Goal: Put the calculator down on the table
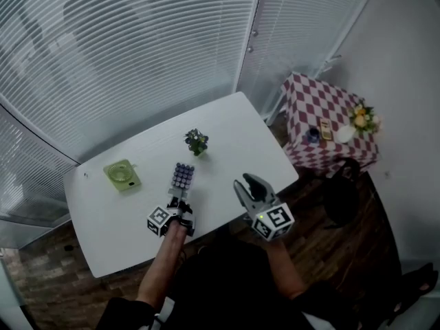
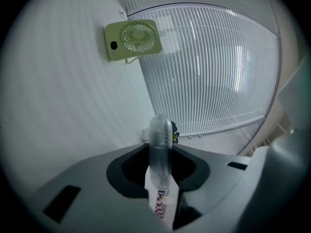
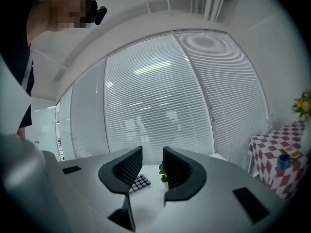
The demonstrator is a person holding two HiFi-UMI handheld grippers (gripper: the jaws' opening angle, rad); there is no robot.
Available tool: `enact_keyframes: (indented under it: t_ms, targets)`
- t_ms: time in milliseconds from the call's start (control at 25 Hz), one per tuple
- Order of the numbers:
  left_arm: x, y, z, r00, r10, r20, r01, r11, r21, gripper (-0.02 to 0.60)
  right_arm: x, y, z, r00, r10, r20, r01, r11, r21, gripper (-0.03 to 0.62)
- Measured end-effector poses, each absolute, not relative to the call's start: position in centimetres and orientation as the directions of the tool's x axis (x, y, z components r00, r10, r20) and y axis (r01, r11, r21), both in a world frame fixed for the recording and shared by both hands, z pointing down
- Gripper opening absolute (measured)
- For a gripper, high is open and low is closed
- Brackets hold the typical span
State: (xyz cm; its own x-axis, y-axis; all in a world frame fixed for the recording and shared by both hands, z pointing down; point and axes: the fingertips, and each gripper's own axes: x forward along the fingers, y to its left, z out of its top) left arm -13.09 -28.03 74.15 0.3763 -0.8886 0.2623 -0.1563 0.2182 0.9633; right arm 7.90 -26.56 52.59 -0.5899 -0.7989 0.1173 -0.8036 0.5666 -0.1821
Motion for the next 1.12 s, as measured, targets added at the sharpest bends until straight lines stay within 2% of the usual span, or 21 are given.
enact_keyframes:
  t_ms: [320, 480, 800, 1120]
  targets:
    - [-11.4, -29.3, 78.2, 0.382, -0.864, 0.327, -0.184, 0.276, 0.943, 0.098, 7.1, -26.0, 53.1, -0.606, -0.784, 0.134, -0.792, 0.582, -0.182, 0.126]
    - [-10.2, -29.3, 79.8, 0.399, -0.849, 0.346, -0.117, 0.328, 0.938, 0.099, 6.9, -26.0, 53.2, -0.594, -0.79, 0.151, -0.804, 0.572, -0.164, 0.124]
    - [-9.4, -30.0, 81.2, 0.416, -0.824, 0.384, -0.178, 0.341, 0.923, 0.098, 7.0, -25.6, 54.1, -0.598, -0.784, 0.164, -0.8, 0.572, -0.182, 0.123]
    - [-8.7, -30.1, 82.5, 0.399, -0.804, 0.441, -0.179, 0.404, 0.897, 0.098, 6.5, -24.9, 55.4, -0.622, -0.759, 0.191, -0.781, 0.588, -0.209, 0.123]
